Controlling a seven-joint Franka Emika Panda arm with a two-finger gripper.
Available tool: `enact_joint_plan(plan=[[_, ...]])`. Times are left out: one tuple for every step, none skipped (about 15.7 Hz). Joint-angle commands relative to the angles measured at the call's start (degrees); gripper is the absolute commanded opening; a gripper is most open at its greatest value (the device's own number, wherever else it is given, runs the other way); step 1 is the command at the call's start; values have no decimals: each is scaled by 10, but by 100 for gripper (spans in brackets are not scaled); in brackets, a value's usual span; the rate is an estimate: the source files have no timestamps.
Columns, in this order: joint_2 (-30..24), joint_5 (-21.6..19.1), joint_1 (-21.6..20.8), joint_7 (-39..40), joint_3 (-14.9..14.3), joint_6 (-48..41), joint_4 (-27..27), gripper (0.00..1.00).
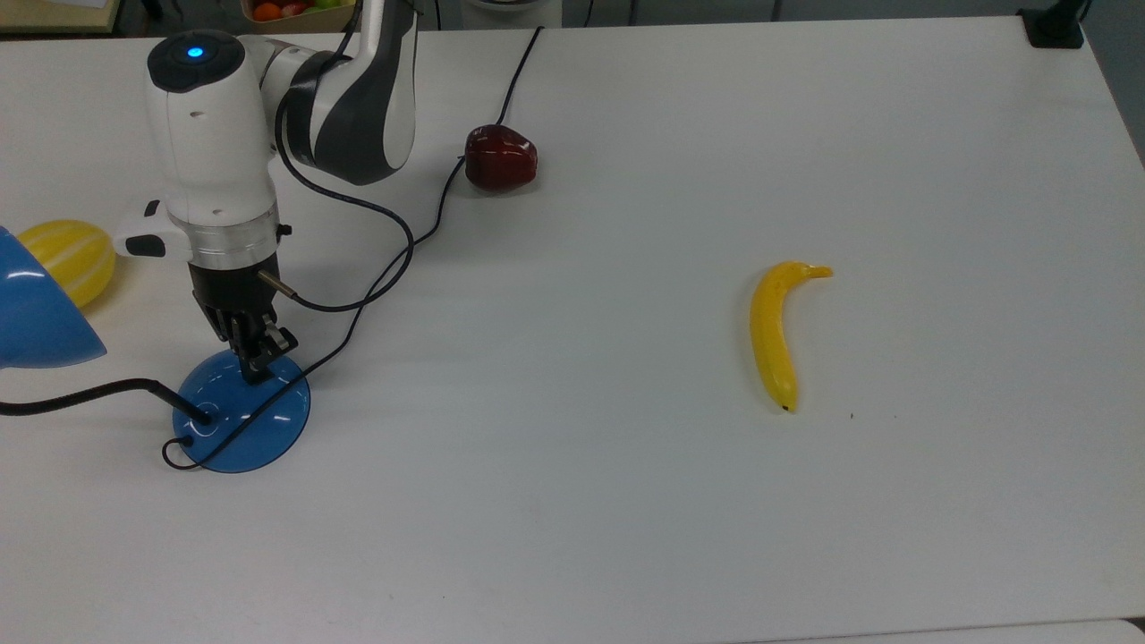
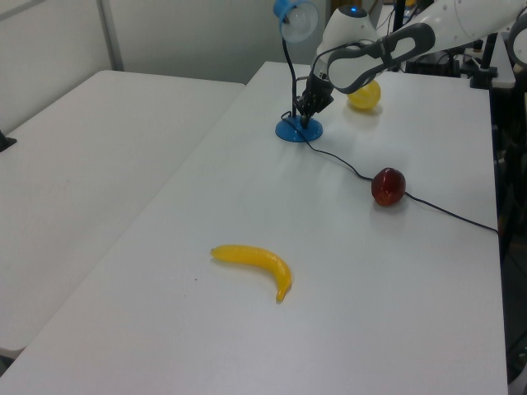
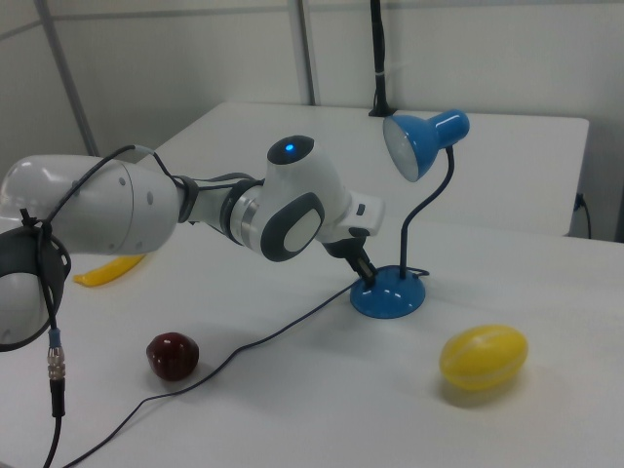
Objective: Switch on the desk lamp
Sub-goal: 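Press down on the switch on the blue lamp base with the gripper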
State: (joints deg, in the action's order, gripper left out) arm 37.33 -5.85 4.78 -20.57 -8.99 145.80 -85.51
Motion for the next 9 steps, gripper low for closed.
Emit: enact_joint_plan(plan=[[20,-4,-7,-9,-7,15,14,0],[21,-3,-7,-9,-7,22,14,0],[23,-3,-7,-8,-7,28,14,0],[27,-3,-7,-8,-7,32,14,0],[30,-3,-7,-8,-7,33,14,0],[30,-3,-7,-8,-7,33,14,0],[30,-3,-7,-8,-7,34,14,0],[30,-3,-7,-8,-7,33,14,0],[29,-3,-7,-8,-7,33,14,0]])
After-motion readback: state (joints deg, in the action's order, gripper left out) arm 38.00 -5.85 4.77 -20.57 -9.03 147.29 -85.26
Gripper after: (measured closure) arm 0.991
